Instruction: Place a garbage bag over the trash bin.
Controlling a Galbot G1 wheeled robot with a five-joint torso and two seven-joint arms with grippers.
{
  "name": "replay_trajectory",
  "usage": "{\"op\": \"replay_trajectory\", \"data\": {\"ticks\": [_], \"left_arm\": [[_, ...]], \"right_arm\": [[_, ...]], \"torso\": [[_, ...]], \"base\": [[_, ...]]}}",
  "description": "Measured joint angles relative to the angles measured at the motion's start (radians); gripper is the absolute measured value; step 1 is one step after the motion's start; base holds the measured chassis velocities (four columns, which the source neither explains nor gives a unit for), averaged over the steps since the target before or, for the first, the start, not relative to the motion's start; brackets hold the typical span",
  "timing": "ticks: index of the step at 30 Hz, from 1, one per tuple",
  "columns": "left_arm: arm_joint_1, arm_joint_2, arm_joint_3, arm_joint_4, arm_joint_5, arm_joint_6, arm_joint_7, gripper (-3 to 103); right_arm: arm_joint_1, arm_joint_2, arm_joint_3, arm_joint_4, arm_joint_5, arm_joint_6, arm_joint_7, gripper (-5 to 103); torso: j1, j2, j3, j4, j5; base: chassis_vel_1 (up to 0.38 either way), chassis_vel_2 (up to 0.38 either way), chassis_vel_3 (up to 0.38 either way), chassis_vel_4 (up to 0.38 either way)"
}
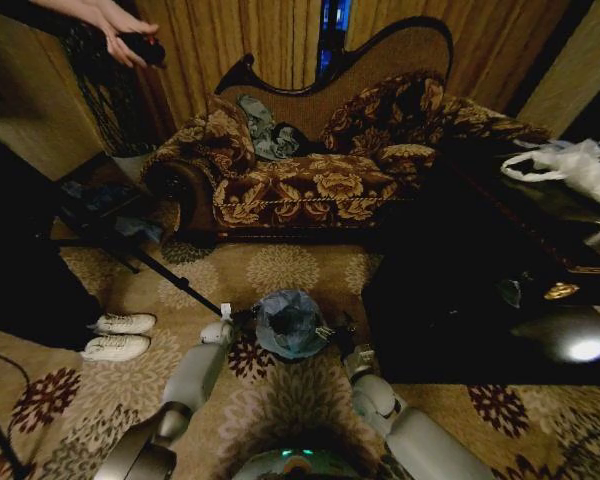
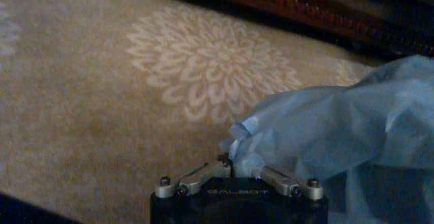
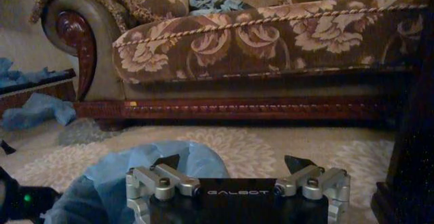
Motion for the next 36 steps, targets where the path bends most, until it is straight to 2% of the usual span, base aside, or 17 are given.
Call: {"op": "replay_trajectory", "data": {"ticks": [7, 10, 12, 14, 17, 18, 20, 21, 22, 24, 26, 30, 31, 33, 34, 35, 36], "left_arm": [[-0.004, -0.002, 0.002, 0.029, -0.002, -0.005, 0.025, 0], [0.003, 0.001, 0.000, 0.021, -0.003, 0.010, 0.037, -1], [0.021, 0.006, -0.006, -0.004, -0.010, 0.022, 0.034, 10], [0.031, 0.007, -0.013, -0.018, -0.013, 0.017, 0.028, 10], [0.102, 0.021, -0.062, -0.126, -0.031, 0.008, 0.018, 26], [0.102, 0.021, -0.062, -0.126, -0.031, 0.008, 0.018, 26], [0.154, 0.024, -0.109, -0.206, -0.033, 0.010, 0.027, 36], [0.154, 0.024, -0.109, -0.206, -0.033, 0.010, 0.027, 36], [0.180, 0.027, -0.131, -0.245, -0.038, 0.017, 0.033, 42], [0.219, 0.033, -0.155, -0.295, -0.051, 0.013, 0.038, 53], [0.234, 0.036, -0.168, -0.314, -0.053, 0.011, 0.046, 53], [0.320, 0.037, -0.260, -0.448, -0.077, 0.021, 0.049, 75], [0.320, 0.037, -0.260, -0.448, -0.077, 0.021, 0.049, 75], [0.370, 0.037, -0.299, -0.531, -0.096, 0.039, 0.027, 86], [0.391, 0.037, -0.311, -0.574, -0.107, 0.046, 0.017, 86], [0.391, 0.037, -0.311, -0.574, -0.107, 0.046, 0.017, 86], [0.409, 0.037, -0.321, -0.629, -0.128, 0.061, -0.009, 96]], "right_arm": [[0.000, -0.004, 0.000, 0.029, 0.004, -0.004, 0.004, 100], [0.000, -0.007, 0.000, 0.053, 0.016, -0.010, 0.009, 100], [0.004, -0.009, -0.002, 0.093, 0.044, -0.026, 0.020, 100], [0.005, -0.010, -0.003, 0.108, 0.055, -0.033, 0.025, 100], [0.008, -0.007, -0.010, 0.144, 0.089, -0.052, 0.034, 100], [0.008, -0.007, -0.010, 0.144, 0.089, -0.052, 0.034, 100], [0.007, -0.004, -0.010, 0.146, 0.090, -0.054, 0.040, 100], [0.007, -0.004, -0.010, 0.146, 0.090, -0.054, 0.040, 100], [0.006, -0.003, -0.010, 0.146, 0.087, -0.054, 0.040, 102], [0.003, -0.003, -0.009, 0.148, 0.085, -0.054, 0.042, 100], [0.002, -0.004, -0.010, 0.156, 0.087, -0.055, 0.043, 100], [0.009, -0.003, -0.024, 0.200, 0.113, -0.071, 0.048, 100], [0.009, -0.003, -0.024, 0.200, 0.113, -0.071, 0.048, 100], [0.023, 0.009, -0.035, 0.203, 0.130, -0.078, 0.050, 93], [0.028, 0.016, -0.038, 0.201, 0.136, -0.080, 0.050, 88], [0.028, 0.016, -0.038, 0.201, 0.136, -0.080, 0.050, 88], [0.028, 0.022, -0.040, 0.201, 0.141, -0.081, 0.052, 83]], "torso": [[0.000, 0.000, 0.000, -0.0001, 0.0000], [0.000, 0.000, 0.000, -0.0002, 0.0000], [0.000, 0.000, 0.000, 0.0000, 0.0000], [0.000, 0.000, 0.000, -0.0001, 0.0000], [0.000, 0.000, 0.000, 0.0000, 0.0000], [0.000, 0.000, 0.000, 0.0000, 0.0000], [0.000, 0.000, 0.000, 0.0001, 0.0000], [0.000, 0.000, 0.000, 0.0001, 0.0000], [0.000, 0.000, 0.000, 0.0001, 0.0000], [0.000, 0.000, 0.000, 0.0000, 0.0000], [0.000, 0.000, 0.000, 0.0000, 0.0000], [0.000, 0.000, 0.000, -0.0001, 0.0000], [0.000, 0.000, 0.000, -0.0001, 0.0000], [0.000, 0.000, 0.000, 0.0001, -0.0002], [0.000, 0.000, 0.000, 0.0003, 0.0000], [0.000, 0.000, 0.000, 0.0003, 0.0000], [0.000, 0.000, 0.000, 0.0004, 0.0001]], "base": [[0.000, 0.000, 0.000, 0.000], [0.000, 0.000, 0.000, 0.000], [0.000, 0.000, 0.000, 0.000], [0.000, 0.000, 0.000, 0.000], [0.000, 0.000, 0.000, 0.000], [0.000, 0.000, 0.000, 0.000], [0.000, 0.000, 0.000, 0.000], [0.000, 0.000, 0.000, 0.000], [0.000, 0.000, 0.000, 0.000], [0.000, 0.000, 0.000, 0.000], [0.000, 0.000, 0.000, 0.000], [0.000, 0.000, 0.000, 0.000], [0.000, 0.000, 0.000, 0.000], [0.000, 0.000, 0.000, 0.000], [0.000, 0.000, 0.000, 0.000], [0.000, 0.000, 0.000, 0.000], [0.000, 0.000, 0.000, 0.000]]}}
